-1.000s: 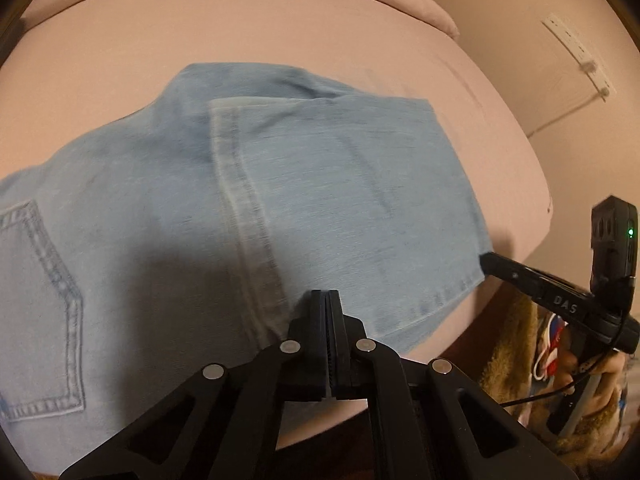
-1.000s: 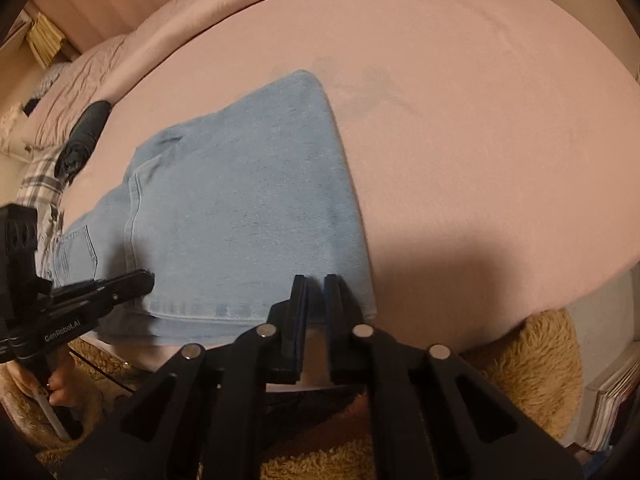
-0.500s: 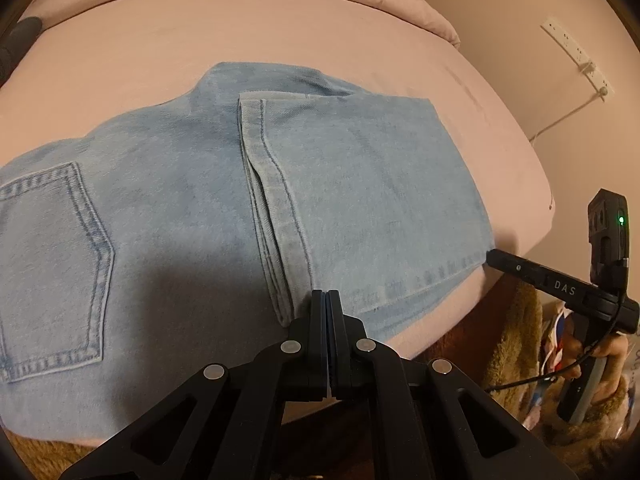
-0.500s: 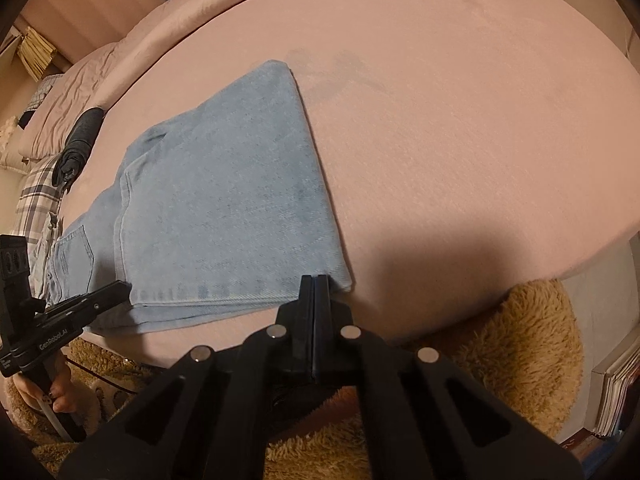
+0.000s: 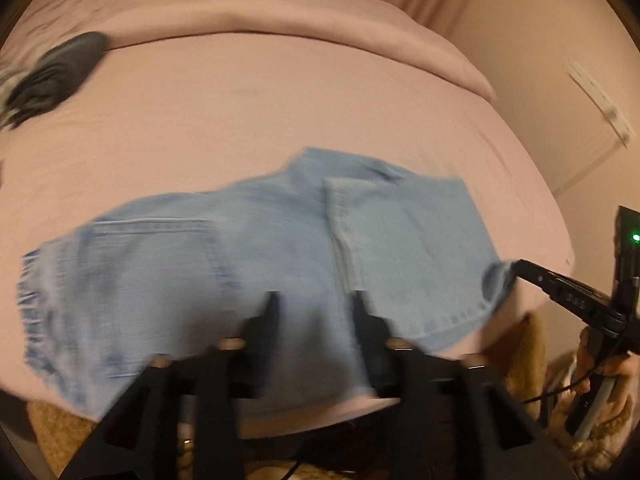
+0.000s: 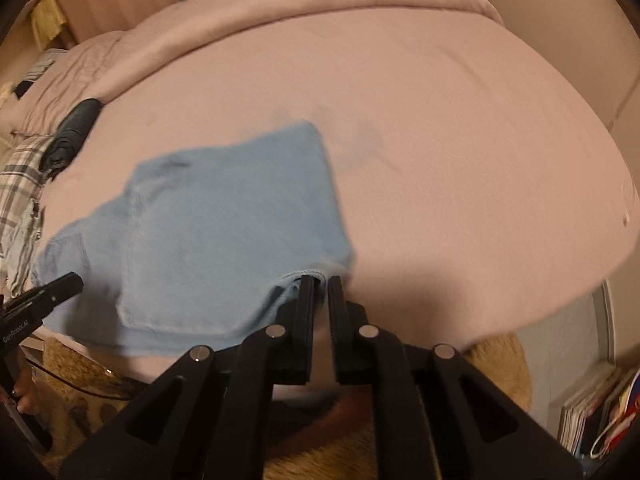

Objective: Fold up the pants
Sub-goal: 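Grasp the elastic leg cuffs with the left gripper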

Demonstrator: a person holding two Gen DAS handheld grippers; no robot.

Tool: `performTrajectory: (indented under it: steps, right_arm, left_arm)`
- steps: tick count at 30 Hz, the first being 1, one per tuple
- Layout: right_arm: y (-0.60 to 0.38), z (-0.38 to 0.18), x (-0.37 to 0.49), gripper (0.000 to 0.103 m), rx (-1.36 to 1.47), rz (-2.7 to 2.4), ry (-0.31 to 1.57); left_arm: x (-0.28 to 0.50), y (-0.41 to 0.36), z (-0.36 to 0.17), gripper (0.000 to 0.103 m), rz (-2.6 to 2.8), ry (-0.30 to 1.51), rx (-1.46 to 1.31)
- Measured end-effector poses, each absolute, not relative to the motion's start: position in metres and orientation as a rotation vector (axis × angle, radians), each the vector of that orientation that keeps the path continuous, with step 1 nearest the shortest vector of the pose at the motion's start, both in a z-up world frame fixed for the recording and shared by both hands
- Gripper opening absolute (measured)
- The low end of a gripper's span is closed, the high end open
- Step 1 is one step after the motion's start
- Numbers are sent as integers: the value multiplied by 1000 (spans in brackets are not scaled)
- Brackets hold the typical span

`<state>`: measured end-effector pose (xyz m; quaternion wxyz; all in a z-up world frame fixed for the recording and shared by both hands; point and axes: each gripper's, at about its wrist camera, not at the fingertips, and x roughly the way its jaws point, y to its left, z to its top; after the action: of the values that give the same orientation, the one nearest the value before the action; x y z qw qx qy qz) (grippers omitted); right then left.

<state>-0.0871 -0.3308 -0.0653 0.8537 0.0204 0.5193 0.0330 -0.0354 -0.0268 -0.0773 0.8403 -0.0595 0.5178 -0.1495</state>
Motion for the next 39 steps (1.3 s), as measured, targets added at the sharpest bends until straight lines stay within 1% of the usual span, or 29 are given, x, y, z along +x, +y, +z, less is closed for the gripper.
performTrajectory:
  steps: [1,2,3,5,7,8,9,10,12,15,17,24,27,32,39]
  right_arm:
    - [-325,-63,-84,20,45,86,1084]
    - [-320,-61,-81,40,47,109,1072]
    - [-309,-60,-79,53,52,139,1059]
    - [-291,-57,-74,52,59,216,1060]
    - [-275,-58,-71,56,59,274,1069]
    - [-265,-57,-67,62,56,299,1067]
    - [-256,-57,-67,68,51,311,1064]
    - [-250,-58,-66,70,46,319,1062]
    - [-237,-58,-62,75,30,335,1060]
    - [-218,-62,-59,78,8,361,1066]
    - [-208,-69,-57,78,-9,375,1089]
    - [-195,-83,-65,78,-41,391,1143]
    - [-195,-89,-65,80,-35,381,1161]
    - [-199,-92,-67,81,-37,362,1171]
    - [-199,-100,-68,81,-33,363,1191]
  left_arm:
    - [-37,-21,-76,60,-291,1081,-128]
    - [-38,-11,-73,61,-254,1062,-134]
    - [-39,-2,-71,61,-224,1054,-141]
    - [-39,22,-67,66,-169,1046,-172]
    - [-40,38,-65,74,-117,1027,-203]
    - [-41,46,-64,77,-86,1016,-219]
    - [-42,59,-63,82,-45,1006,-235]
    - [-42,65,-63,90,-23,1002,-245]
    - [-46,88,-63,98,30,992,-288]
    - [-51,108,-68,98,86,986,-329]
    - [-55,122,-71,98,129,979,-349]
    - [-59,162,-99,98,205,1041,-493]
    - [-53,161,-118,98,154,1090,-548]
    - [-45,152,-140,98,99,1176,-601]
    - [-38,143,-145,97,117,1154,-568]
